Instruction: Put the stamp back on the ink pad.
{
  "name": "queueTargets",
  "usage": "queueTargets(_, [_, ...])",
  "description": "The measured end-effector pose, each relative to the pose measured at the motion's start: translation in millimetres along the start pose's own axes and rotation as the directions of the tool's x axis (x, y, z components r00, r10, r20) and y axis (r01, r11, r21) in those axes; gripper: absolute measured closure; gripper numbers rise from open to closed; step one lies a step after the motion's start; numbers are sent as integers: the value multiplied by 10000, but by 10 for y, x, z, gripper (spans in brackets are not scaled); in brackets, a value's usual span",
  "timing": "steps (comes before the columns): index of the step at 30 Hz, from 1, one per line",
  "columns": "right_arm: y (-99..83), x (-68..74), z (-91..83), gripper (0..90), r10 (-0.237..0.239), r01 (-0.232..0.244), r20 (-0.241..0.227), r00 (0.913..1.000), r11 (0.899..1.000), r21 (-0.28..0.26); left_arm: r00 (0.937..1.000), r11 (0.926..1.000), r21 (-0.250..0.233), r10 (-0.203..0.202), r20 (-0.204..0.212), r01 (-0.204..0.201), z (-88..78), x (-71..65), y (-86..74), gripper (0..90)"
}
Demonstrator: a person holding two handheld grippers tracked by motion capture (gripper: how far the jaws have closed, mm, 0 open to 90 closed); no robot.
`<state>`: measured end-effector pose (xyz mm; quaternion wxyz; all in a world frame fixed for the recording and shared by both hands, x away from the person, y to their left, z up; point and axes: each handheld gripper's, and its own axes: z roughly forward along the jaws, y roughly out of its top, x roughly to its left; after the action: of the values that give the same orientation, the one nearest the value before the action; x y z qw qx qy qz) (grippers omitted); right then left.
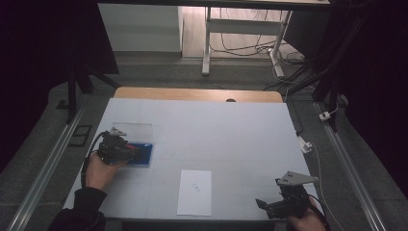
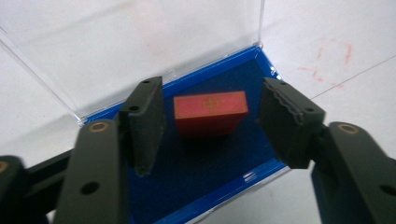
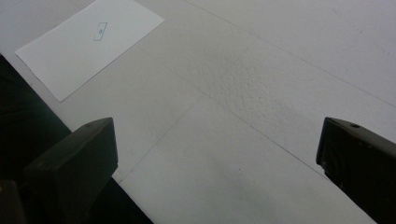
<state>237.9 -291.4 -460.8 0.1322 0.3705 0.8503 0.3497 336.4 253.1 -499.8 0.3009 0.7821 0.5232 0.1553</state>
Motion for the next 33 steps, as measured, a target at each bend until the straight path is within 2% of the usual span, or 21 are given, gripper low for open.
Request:
queueTargets(8, [0,0,0,0,-7,7,-5,10000,10000,-2,9991,9991,-354,-241,355,253,-110,-30,40,189])
queueTargets(11, [0,1,-1,0,-15,15,-5,10000,10000,-4,9989,9993,-352,-93,455,110,-152,-63,47,133])
queueTargets(15, [0,3,0,0,-24,24,-4,10000,10000,1,9978,9990,-431,-114,648,142,-179,-93,55,84])
queueTargets(17, [0,3,0,0,-27,27,3,10000,10000,-4,9974,9987,-463,-157,701,190,-190,-100,57,68])
queueTargets(25, [1,7,0,0,-42,42,10,10000,10000,3,9903,9963,-799,-194,1379,306,-271,-122,34,4])
queueTargets(33, [6,11,3,0,-58,57,31,10000,10000,61,9791,9951,-940,-101,2029,297,-354,-190,4,0])
